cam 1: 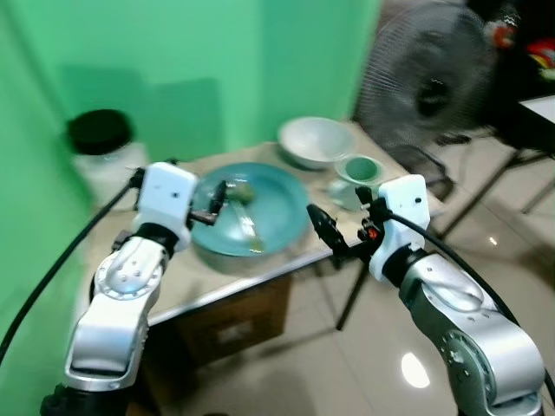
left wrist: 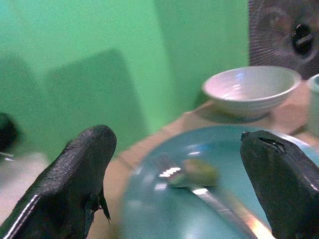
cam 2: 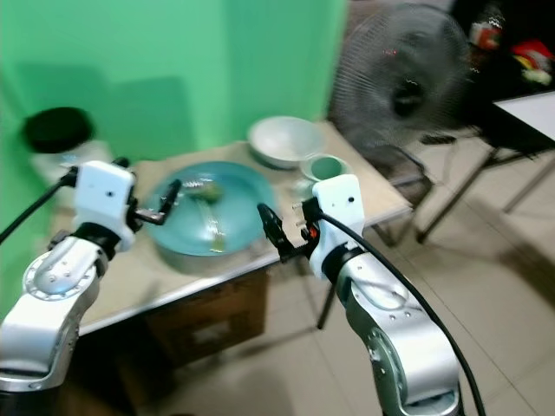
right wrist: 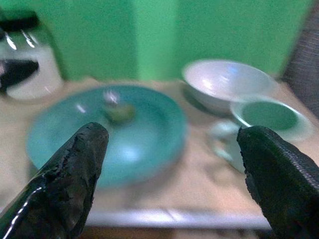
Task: Setting the table
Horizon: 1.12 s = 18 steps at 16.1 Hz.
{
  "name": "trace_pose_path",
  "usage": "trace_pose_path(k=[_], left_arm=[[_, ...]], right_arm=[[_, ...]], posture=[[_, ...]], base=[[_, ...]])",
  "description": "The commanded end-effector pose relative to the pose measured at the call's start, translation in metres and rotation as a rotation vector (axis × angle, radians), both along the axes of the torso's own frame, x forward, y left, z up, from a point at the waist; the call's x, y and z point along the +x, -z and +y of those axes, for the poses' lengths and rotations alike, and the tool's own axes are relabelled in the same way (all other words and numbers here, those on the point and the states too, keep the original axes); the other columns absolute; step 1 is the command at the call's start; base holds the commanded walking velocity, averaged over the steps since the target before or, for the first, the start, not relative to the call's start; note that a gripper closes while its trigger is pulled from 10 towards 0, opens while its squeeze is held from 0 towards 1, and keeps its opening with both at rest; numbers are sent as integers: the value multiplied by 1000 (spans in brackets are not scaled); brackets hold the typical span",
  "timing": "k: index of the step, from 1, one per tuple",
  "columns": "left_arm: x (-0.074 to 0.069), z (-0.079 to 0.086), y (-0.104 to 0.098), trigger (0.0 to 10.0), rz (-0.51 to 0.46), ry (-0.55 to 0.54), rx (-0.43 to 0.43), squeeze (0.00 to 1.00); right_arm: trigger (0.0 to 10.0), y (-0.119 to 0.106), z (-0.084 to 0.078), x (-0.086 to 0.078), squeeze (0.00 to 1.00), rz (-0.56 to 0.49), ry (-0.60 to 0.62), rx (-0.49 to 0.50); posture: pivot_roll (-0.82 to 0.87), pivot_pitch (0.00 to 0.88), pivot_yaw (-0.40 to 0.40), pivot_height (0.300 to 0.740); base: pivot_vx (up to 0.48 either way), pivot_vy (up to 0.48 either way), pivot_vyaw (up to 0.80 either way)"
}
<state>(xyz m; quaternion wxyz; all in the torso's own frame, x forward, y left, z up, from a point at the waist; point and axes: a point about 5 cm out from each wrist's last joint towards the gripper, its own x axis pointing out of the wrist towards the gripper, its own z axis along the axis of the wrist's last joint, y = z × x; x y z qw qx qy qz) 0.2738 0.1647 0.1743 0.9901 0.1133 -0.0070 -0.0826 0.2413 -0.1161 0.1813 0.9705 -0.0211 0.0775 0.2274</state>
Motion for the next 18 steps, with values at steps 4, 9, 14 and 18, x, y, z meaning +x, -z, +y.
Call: trace_pose_path(k=[4, 9, 14, 18], left_arm=[[11, 3, 13, 10000, 133, -20, -84, 1000], [43, -9, 18, 10000, 231, 82, -195, 1000], [80, -30, 23, 10000, 439, 226, -228, 0], [106, -27, 33, 10000, 508, 127, -181, 0]], right_arm=[[10000, 11, -7, 10, 1000, 52, -56, -88], [10000, 14, -14, 17, 1000, 65, -64, -128], [10000, 17, -3, 6, 871, 100, -238, -157], [10000, 11, -10, 6, 0, 86, -230, -194]], posture=[[95, 0, -31, 740], [83, 0, -44, 740], [63, 0, -42, 740], [13, 7, -19, 740]], base=[[0, 0, 0], [0, 0, 0], [0, 0, 0], [0, 0, 0]])
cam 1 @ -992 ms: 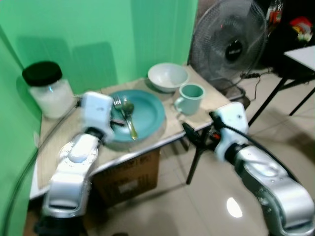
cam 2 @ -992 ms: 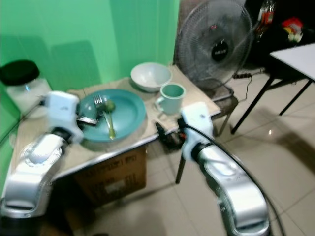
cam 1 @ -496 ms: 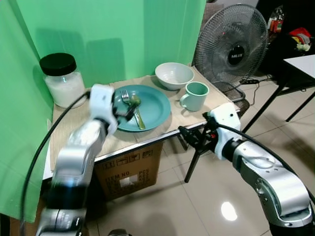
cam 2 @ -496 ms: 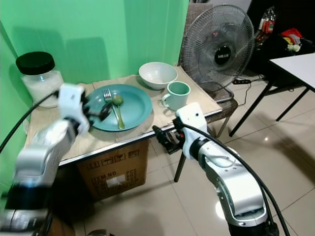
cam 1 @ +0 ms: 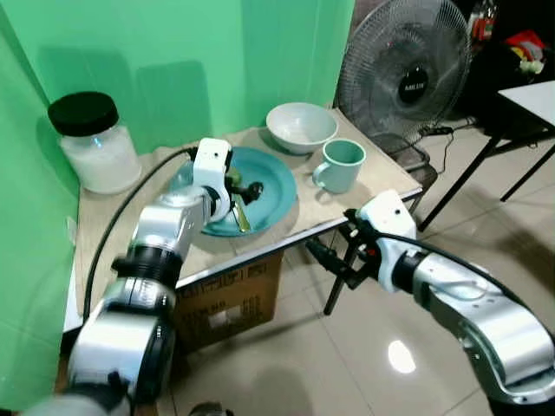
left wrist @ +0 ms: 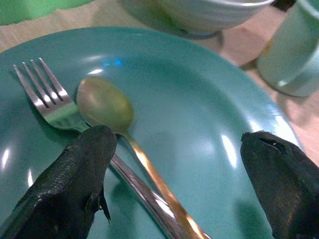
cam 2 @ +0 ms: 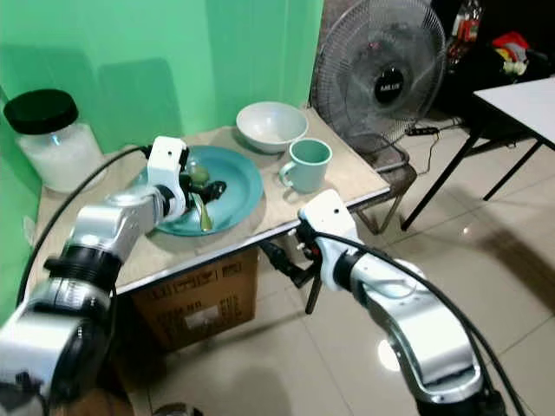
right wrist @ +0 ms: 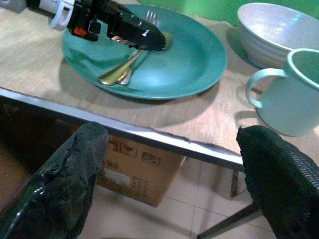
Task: Setting the table
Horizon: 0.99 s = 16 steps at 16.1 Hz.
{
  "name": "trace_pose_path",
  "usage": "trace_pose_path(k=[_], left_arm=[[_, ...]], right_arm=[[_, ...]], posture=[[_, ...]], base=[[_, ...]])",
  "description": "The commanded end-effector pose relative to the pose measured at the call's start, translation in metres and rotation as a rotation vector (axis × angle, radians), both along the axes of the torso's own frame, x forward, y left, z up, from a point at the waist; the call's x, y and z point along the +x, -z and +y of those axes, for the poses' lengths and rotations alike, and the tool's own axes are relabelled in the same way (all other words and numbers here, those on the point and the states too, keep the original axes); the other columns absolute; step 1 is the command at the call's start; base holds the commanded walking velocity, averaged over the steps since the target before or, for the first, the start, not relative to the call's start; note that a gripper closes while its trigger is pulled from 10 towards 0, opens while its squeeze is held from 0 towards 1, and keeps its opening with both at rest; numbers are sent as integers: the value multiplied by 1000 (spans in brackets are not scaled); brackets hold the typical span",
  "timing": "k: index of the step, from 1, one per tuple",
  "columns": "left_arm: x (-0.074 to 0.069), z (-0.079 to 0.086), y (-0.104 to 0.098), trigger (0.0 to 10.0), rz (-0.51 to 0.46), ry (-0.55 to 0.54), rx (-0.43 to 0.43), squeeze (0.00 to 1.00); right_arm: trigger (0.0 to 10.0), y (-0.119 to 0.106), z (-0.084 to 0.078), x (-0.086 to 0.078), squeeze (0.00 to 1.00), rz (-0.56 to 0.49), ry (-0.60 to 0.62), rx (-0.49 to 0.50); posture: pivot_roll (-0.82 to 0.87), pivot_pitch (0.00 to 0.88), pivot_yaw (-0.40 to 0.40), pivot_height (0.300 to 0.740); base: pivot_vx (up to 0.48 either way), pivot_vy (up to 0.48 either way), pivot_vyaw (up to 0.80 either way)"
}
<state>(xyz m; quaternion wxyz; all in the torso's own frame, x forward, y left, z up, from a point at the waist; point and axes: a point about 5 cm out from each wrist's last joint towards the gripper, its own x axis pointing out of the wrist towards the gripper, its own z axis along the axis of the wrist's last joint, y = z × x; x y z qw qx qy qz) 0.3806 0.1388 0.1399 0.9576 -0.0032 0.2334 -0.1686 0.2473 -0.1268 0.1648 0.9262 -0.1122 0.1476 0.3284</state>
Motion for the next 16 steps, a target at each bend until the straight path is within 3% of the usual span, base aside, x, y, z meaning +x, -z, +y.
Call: trace_pose_path(k=[1, 4, 7, 8, 9, 10, 13, 16], left_arm=[[4, -3, 1, 10000, 7, 11, 52, 0], [5, 0, 16, 10000, 63, -30, 110, 0], [3, 6, 26, 10000, 108, -85, 114, 0], [2, 11, 30, 4314, 126, -120, 121, 0], [1, 13, 31, 3216, 133, -135, 116, 0], [1, 15, 32, 275, 138, -152, 109, 0], [1, 19, 33, 0, 157, -206, 46, 0], [-2, 24, 39, 0, 175, -224, 82, 0]], right_arm=[[10000, -8, -4, -2, 0, -20, -3, -16], [10000, -11, -7, -14, 0, -12, -10, -39], [10000, -11, -7, -19, 0, -2, -21, -46], [10000, -12, -6, -20, 0, -2, -27, -52], [10000, -12, -5, -20, 0, -1, -31, -50], [10000, -14, -4, -19, 0, 2, -35, -45], [10000, -14, -3, -18, 0, 4, -47, -60], [10000, -15, -2, -17, 0, 4, -54, -66]], posture=[[-17, 23, -14, 740], [-55, 51, 6, 740], [-64, 56, 7, 740], [-66, 57, 8, 740], [-65, 57, 7, 740], [-63, 57, 3, 740], [-60, 57, -3, 740], [-62, 53, 0, 740]], base=[[0, 0, 0], [0, 0, 0], [0, 0, 0], [0, 0, 0], [0, 0, 0], [0, 0, 0], [0, 0, 0], [0, 0, 0]])
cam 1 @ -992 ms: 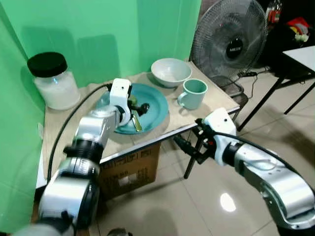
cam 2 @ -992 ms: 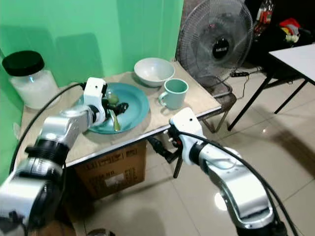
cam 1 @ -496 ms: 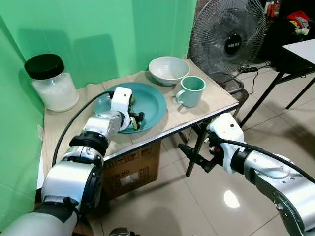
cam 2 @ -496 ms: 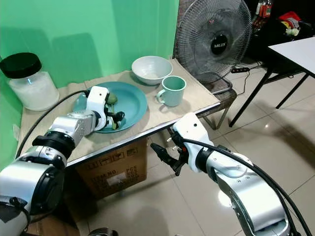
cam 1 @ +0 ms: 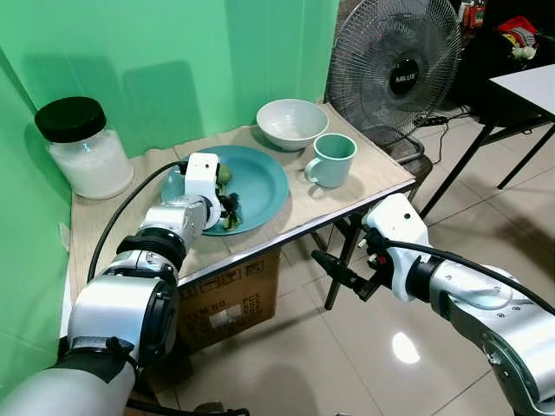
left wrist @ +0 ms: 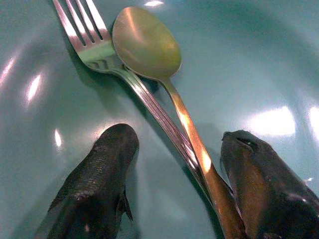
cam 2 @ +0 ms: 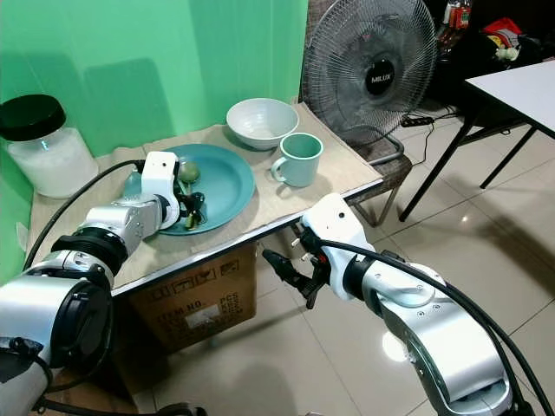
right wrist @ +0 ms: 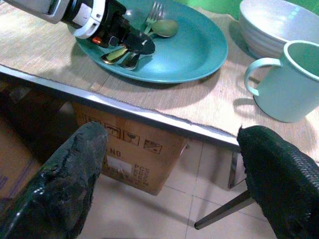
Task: Setting the table
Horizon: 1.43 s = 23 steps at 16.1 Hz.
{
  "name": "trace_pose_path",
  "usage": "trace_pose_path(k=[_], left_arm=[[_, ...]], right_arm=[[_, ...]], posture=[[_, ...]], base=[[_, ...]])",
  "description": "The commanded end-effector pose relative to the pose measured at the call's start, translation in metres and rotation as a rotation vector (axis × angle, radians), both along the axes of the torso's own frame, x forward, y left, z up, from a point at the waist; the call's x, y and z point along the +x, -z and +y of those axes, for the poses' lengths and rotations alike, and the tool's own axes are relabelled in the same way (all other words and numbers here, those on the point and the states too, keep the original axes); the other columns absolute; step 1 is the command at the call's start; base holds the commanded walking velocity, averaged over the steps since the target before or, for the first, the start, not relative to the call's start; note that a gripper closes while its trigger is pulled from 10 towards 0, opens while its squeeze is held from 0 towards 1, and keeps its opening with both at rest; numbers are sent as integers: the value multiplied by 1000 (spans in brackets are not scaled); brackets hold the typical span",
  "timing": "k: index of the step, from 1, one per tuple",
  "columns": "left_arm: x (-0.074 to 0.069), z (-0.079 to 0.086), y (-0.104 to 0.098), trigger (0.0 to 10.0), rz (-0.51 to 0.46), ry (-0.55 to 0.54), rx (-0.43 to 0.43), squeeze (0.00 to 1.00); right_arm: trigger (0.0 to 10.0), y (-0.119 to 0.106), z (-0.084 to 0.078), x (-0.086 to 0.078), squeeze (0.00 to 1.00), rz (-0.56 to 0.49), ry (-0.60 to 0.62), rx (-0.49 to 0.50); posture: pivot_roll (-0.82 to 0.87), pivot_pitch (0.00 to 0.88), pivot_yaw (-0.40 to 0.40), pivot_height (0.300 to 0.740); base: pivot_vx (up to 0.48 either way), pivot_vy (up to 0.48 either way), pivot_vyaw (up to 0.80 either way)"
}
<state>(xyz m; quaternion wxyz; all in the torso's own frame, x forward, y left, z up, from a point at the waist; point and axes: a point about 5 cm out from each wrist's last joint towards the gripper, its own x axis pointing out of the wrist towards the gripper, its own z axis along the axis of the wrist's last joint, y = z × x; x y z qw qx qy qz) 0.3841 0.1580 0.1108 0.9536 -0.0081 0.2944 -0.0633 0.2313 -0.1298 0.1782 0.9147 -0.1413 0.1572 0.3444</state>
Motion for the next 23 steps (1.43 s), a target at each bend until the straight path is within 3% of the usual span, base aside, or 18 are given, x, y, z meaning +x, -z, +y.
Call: trace_pose_path(k=[1, 6, 11, 12, 14, 21, 23], left_arm=[[-6, 6, 11, 0, 66, -30, -3, 0], [-10, 9, 17, 0, 96, -40, -24, 0], [-12, 5, 19, 0, 122, -112, -181, 0], [-12, 3, 20, 0, 130, -160, -267, 0], [-12, 2, 19, 0, 134, -176, -325, 0], [-13, -2, 21, 0, 130, -132, -297, 0], [-8, -1, 14, 0, 62, -110, -307, 0]], right_arm=[[10000, -2, 1, -1, 0, -2, -12, -10], [10000, -2, 4, 2, 0, -8, -4, 0], [10000, -5, 2, 8, 0, -35, 22, 7], [10000, -6, 2, 10, 0, -41, 30, 12], [10000, -6, 3, 12, 0, -46, 33, 10], [10000, -6, 3, 15, 0, -58, 38, 6], [10000, -5, 3, 15, 0, -63, 44, 7]], posture=[[-61, 52, 0, 740], [-46, 46, 1, 740], [-39, 40, -1, 740], [-37, 38, -1, 740], [-34, 36, -1, 740], [-34, 33, 2, 740], [-32, 29, 8, 740]], base=[[0, 0, 0], [0, 0, 0], [0, 0, 0], [0, 0, 0], [0, 0, 0], [0, 0, 0], [0, 0, 0]])
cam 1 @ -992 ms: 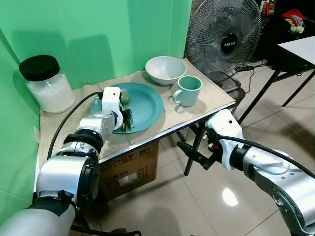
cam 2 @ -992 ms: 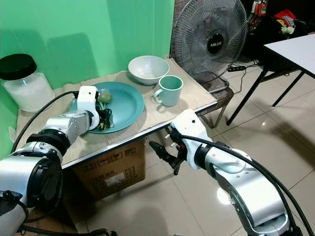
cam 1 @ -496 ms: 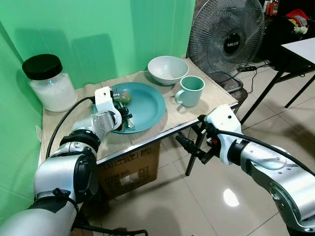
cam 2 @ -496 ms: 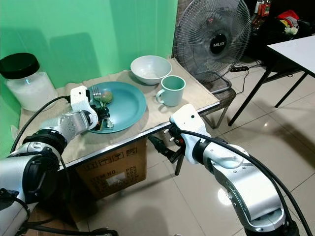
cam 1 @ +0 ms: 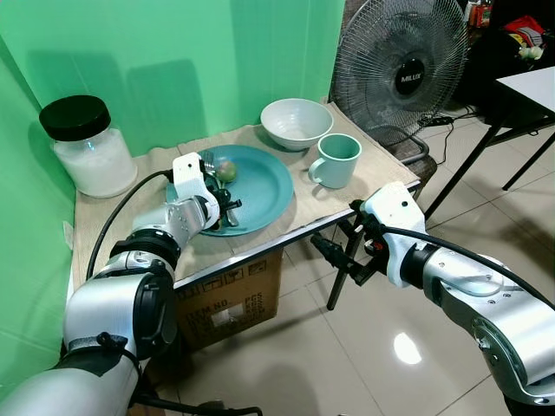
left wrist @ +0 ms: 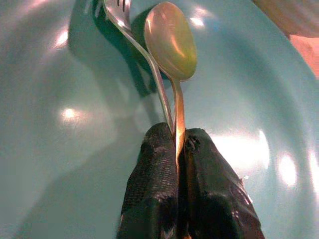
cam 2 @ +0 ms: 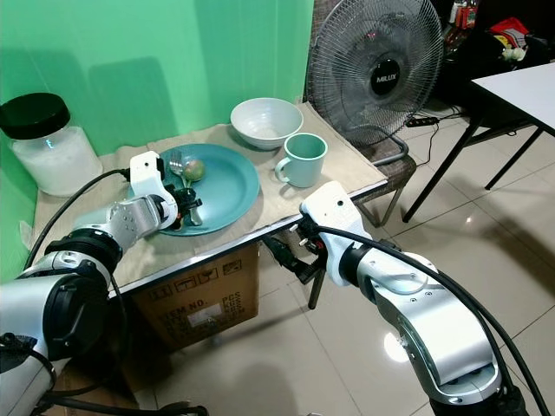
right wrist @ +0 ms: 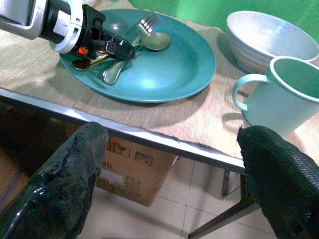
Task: Setting the table
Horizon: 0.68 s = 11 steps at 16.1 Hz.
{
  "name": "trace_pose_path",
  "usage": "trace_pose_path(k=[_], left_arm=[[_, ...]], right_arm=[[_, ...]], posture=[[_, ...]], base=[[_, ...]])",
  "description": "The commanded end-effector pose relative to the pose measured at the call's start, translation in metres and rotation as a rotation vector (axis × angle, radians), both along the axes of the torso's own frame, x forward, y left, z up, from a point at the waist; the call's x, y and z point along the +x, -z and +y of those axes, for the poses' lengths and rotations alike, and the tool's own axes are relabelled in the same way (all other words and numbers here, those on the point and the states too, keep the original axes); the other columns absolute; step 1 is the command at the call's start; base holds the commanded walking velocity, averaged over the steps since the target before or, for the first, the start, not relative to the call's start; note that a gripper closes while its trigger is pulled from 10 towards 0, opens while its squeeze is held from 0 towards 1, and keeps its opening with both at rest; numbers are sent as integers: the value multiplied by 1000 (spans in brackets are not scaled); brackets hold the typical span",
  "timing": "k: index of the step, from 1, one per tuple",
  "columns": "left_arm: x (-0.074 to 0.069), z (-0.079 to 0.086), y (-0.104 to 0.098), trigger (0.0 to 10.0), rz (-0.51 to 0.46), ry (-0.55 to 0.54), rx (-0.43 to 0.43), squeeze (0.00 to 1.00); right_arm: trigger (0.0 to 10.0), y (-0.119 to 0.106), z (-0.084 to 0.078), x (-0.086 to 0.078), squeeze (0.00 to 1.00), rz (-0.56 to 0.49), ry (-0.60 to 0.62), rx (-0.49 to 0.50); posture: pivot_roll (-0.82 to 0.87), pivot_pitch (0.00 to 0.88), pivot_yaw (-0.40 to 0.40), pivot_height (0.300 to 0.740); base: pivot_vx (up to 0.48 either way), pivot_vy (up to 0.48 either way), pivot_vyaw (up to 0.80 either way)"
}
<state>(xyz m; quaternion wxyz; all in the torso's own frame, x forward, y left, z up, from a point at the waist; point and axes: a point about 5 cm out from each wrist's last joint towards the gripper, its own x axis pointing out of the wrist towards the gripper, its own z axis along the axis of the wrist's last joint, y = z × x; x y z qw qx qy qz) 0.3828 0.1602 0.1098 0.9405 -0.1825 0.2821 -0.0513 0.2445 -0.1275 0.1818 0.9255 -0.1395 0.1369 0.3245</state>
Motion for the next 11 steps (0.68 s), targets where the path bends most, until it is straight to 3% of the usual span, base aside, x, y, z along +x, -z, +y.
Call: trace_pose_path(k=[1, 6, 11], left_arm=[[-5, -2, 10, 0, 21, 21, 8, 0], [1, -7, -4, 0, -56, -5, -196, 0], [8, 0, -23, 0, -167, 8, -211, 0]], right_arm=[[10000, -2, 0, 2, 0, -21, 12, -4], [10000, -2, 2, 5, 0, -33, 28, 19], [10000, 0, 6, 12, 0, -35, 52, 69]], posture=[[-29, 27, 9, 740], [-11, 25, 16, 740], [1, 15, 18, 740]], base=[[0, 0, 0], [0, 0, 0], [0, 0, 0]])
